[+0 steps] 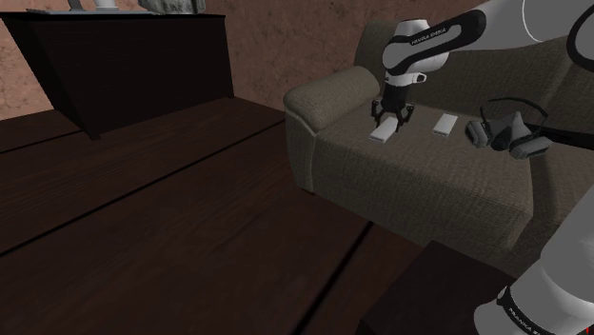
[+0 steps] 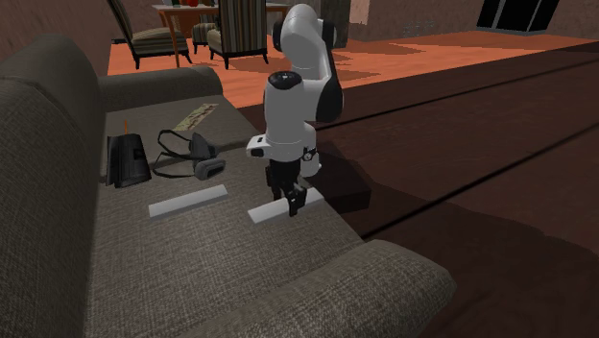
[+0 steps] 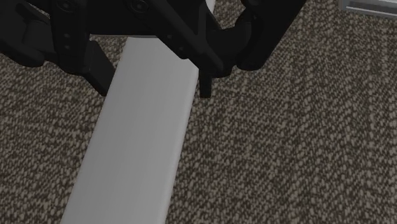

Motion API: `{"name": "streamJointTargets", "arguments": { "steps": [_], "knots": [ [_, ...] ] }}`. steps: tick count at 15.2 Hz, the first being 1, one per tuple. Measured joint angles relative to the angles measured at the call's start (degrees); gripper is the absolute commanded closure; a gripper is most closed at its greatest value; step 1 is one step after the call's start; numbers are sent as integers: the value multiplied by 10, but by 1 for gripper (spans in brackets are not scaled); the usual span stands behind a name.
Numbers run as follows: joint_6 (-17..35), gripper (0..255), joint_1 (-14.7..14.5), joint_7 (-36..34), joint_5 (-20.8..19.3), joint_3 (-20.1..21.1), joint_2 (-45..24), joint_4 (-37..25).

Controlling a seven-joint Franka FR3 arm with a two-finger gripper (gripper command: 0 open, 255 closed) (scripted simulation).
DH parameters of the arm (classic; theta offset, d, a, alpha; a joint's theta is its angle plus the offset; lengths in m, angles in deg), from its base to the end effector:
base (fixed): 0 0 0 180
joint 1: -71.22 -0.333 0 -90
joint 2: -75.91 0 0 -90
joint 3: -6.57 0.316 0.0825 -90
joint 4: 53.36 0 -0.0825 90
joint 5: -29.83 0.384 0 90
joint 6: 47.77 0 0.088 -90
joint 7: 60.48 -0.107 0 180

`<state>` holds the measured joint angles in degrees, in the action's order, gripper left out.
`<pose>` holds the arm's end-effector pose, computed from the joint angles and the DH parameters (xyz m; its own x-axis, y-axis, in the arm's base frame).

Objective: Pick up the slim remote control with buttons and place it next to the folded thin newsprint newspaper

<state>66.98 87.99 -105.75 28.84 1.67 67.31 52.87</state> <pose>0.5577 -0.2206 0.4399 0.3993 -0.9166 0.0195 -0.9167 -0.3989 0.0207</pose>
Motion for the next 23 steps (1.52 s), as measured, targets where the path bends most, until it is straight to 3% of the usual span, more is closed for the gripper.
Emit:
{"name": "streamJointTargets", "arguments": {
  "steps": [17,23],
  "knots": [
    [-125,255,-1,0,-1,0,20,-106],
    [-113,255,21,41,-9,-20,101,-13]
  ]
}}
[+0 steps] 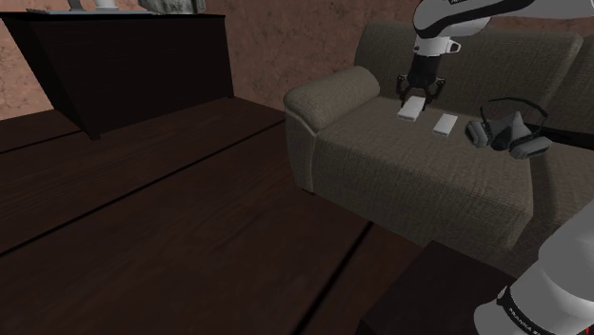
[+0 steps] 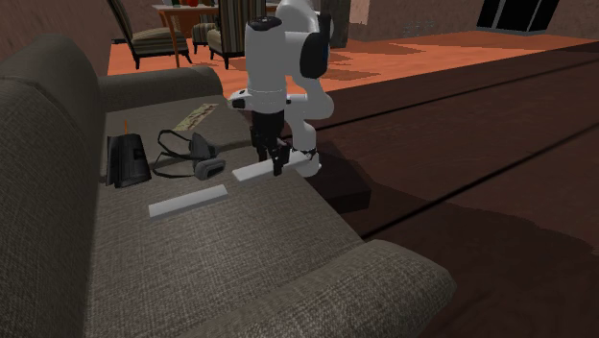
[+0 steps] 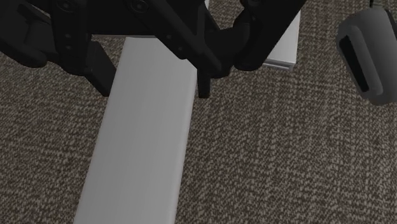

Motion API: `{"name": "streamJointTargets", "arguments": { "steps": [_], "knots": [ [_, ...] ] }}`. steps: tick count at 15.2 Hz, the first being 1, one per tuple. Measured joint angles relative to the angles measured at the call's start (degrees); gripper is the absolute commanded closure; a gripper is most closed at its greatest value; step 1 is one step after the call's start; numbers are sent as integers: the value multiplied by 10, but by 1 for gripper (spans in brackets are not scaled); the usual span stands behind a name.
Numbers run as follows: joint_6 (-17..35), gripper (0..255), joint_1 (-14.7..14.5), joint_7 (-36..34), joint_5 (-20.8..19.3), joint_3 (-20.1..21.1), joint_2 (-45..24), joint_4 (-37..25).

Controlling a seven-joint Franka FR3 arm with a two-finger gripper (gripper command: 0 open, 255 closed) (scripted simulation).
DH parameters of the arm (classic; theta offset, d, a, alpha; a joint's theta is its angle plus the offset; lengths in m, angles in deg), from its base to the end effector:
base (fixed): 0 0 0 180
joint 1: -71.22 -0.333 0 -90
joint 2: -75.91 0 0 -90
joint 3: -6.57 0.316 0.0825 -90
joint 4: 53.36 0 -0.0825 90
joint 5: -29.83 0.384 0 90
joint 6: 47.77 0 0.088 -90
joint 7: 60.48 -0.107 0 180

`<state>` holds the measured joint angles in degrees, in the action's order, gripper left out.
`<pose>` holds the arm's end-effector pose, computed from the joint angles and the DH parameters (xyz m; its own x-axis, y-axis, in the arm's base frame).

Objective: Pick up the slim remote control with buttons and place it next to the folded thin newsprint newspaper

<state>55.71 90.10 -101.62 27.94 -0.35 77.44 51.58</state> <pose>0.4981 -0.2445 0.5353 0.3989 -0.9168 0.0197 -0.9169 -0.3985 0.0211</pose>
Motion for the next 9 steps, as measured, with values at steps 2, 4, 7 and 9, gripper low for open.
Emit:
{"name": "streamJointTargets", "arguments": {
  "steps": [2,4,7,9],
  "knots": [
    [5,255,10,19,-4,-11,23,27],
    [9,255,20,37,-9,-21,50,58],
    [10,255,36,67,-20,-39,98,104],
    [11,255,46,87,-27,-51,119,125]
  ]
}}
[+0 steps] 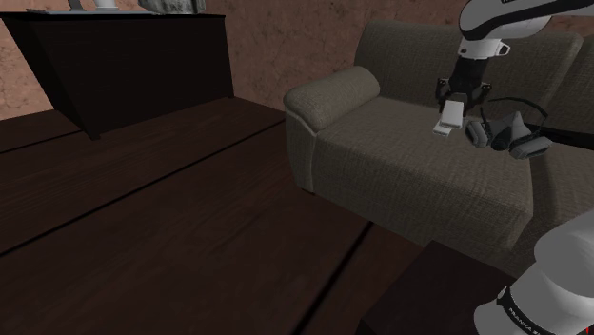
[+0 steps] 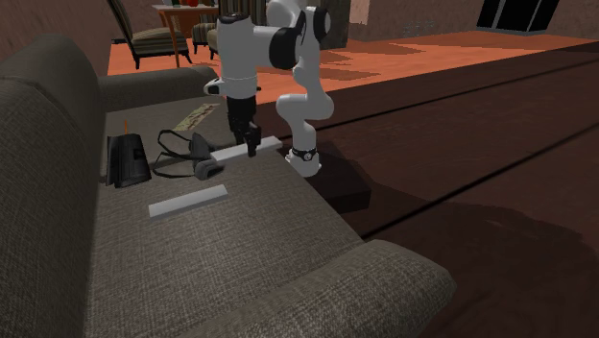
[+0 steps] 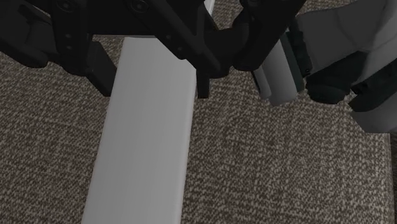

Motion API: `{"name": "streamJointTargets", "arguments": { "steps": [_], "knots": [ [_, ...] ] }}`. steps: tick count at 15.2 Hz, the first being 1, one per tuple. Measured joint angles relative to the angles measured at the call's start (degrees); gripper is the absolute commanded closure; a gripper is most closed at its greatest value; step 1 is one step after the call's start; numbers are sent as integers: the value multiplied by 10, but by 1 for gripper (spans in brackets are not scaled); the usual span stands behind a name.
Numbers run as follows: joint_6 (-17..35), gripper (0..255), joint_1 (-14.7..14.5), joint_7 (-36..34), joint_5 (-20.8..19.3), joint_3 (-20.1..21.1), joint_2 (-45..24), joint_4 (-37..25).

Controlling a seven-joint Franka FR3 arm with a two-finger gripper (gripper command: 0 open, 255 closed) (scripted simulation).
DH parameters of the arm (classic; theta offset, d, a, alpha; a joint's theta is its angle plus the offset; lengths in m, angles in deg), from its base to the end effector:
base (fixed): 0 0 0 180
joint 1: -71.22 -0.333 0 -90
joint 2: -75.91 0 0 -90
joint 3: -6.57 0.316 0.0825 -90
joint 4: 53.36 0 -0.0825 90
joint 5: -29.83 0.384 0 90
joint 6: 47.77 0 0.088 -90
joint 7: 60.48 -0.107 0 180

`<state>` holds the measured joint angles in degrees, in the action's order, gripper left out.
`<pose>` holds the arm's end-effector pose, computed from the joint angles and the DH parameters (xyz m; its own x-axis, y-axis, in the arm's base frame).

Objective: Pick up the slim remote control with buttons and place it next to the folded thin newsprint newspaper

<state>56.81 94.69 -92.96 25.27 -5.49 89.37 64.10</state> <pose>0.3904 -0.2956 0.5378 0.3979 -0.9172 0.0198 -0.9173 -0.3975 0.0212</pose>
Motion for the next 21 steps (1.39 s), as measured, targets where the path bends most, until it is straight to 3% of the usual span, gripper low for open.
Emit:
{"name": "streamJointTargets", "arguments": {
  "steps": [13,21],
  "knots": [
    [-2,255,76,144,-65,-99,123,104],
    [-11,255,120,246,-105,-174,147,104]
  ]
}}
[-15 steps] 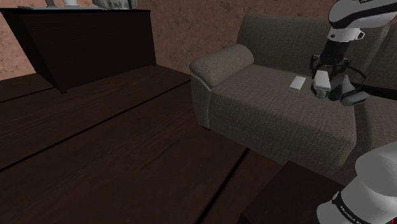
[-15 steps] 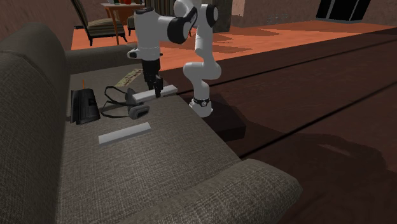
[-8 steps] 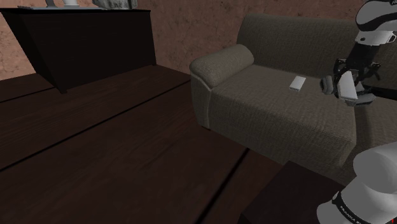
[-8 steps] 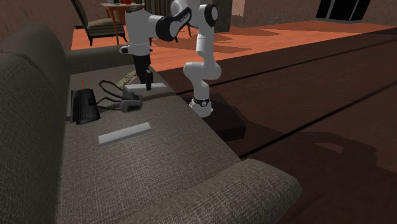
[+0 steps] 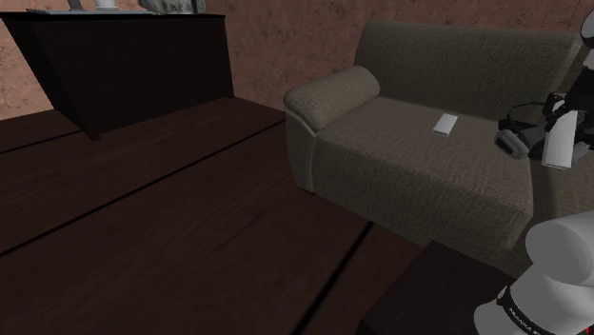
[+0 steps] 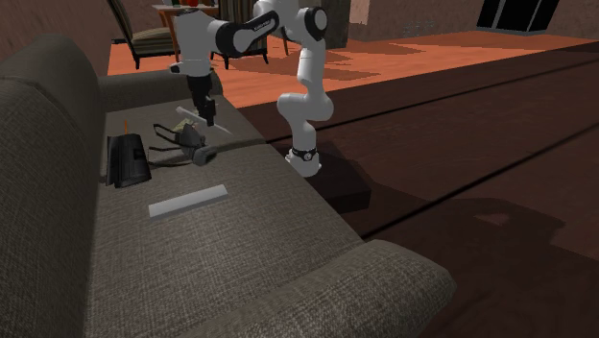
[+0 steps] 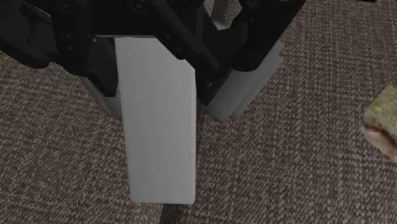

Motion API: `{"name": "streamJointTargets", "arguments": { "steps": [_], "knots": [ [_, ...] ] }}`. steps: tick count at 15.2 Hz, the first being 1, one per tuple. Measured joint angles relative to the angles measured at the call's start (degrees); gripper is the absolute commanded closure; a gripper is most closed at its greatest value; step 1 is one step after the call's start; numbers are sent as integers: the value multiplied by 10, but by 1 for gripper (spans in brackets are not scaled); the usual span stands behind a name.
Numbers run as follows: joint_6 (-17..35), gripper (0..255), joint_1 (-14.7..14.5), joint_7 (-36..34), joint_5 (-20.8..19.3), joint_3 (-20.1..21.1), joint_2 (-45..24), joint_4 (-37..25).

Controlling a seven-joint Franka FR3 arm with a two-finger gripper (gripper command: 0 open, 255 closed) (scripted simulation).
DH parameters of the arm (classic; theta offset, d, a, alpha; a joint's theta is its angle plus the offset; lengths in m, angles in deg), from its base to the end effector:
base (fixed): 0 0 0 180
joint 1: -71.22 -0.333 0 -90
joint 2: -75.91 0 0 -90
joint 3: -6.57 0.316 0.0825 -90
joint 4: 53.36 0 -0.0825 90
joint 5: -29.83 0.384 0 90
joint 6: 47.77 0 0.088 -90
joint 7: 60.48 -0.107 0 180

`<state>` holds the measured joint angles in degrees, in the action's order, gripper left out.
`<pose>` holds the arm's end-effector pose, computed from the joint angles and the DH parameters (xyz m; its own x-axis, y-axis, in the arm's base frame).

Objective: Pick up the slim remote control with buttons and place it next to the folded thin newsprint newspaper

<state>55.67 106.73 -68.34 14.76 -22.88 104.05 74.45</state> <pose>0.1368 -0.4073 0.5353 0.3986 -0.9169 0.0196 -0.9171 -0.3983 0.0202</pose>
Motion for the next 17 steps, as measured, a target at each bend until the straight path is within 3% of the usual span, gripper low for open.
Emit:
{"name": "streamJointTargets", "arguments": {
  "steps": [5,17],
  "knots": [
    [6,255,15,44,-15,-36,0,-2],
    [101,255,21,43,-28,-59,-11,74]
  ]
}}
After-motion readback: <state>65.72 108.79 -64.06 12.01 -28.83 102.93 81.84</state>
